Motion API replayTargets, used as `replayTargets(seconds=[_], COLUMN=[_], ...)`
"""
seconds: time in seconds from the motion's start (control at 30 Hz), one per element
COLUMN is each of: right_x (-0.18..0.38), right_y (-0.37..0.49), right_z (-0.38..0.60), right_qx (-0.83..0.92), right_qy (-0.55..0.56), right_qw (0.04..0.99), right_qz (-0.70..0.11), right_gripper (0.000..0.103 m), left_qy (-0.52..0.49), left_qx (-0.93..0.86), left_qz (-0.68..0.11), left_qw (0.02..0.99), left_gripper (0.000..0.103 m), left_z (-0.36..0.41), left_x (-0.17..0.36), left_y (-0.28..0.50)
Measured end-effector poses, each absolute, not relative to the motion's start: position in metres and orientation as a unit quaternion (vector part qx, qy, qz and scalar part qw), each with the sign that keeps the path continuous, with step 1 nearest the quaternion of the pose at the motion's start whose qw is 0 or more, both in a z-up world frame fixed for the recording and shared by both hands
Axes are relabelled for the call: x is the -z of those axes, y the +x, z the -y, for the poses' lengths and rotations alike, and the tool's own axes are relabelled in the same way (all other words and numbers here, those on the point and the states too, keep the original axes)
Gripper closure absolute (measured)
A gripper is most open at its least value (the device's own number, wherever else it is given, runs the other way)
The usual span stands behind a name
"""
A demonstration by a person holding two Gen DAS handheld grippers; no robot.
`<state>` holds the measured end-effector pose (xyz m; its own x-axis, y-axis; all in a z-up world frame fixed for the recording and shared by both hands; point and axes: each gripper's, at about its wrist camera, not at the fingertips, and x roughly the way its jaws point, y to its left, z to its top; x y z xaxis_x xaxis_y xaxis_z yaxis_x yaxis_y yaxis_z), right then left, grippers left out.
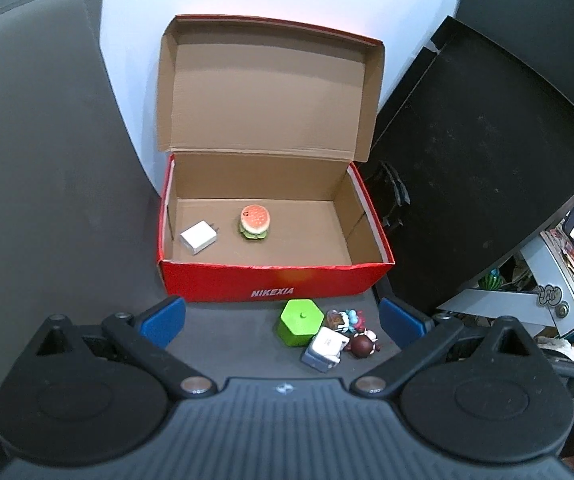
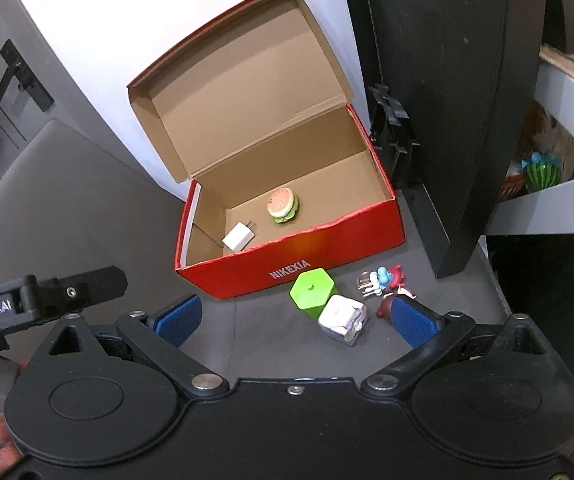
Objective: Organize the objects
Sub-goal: 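Lift both tools out of the shoebox and back away, then move the right tool down toward the white cube beside the green block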
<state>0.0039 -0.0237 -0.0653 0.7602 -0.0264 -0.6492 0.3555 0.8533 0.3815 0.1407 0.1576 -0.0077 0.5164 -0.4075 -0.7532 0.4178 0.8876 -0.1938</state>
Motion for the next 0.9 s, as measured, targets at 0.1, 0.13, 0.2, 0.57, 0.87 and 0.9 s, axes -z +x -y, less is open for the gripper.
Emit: replayTargets(seconds=[0.1, 0.13, 0.2, 0.57, 0.87, 0.9], right_x=[0.071, 0.072, 0.076, 0.096, 0.116, 0.119], right_y=[0.007, 0.008, 0.01, 0.022, 0.035, 0.037], right_z=[0.025, 0.026, 0.026, 0.035, 0.044, 0.045], right_qx=[0.109, 0.109, 0.11, 0.126, 0.148, 0.152], right_qy=[0.257, 0.26, 0.265, 0.289, 0.311, 0.314], right_qw=[0.902, 0.901, 0.9, 0.89, 0.876, 0.874], right_qz=[-0.329, -0.328, -0.329, -0.33, -0.338, -0.339], right_gripper=[0.004, 0.005, 0.005, 0.013, 0.015, 0.016], left_qy=[0.006, 0.005, 0.002, -0.001, -0.012, -0.012], left_qx=[0.238, 0.238, 0.238, 0.236, 0.225, 0.226], left_qz=[-0.433, -0.436, -0.441, -0.463, -0.488, -0.489], left_qw=[0.869, 0.868, 0.865, 0.855, 0.843, 0.843], left_gripper=[0.001, 0.001, 0.001, 0.003, 0.003, 0.003], left_z=[-0.155, -0.154, -0.152, -0.137, -0.131, -0.131], left_x=[0.012, 0.014, 0.018, 0.04, 0.061, 0.063], left_y=[0.145, 0.148, 0.151, 0.167, 0.19, 0.193])
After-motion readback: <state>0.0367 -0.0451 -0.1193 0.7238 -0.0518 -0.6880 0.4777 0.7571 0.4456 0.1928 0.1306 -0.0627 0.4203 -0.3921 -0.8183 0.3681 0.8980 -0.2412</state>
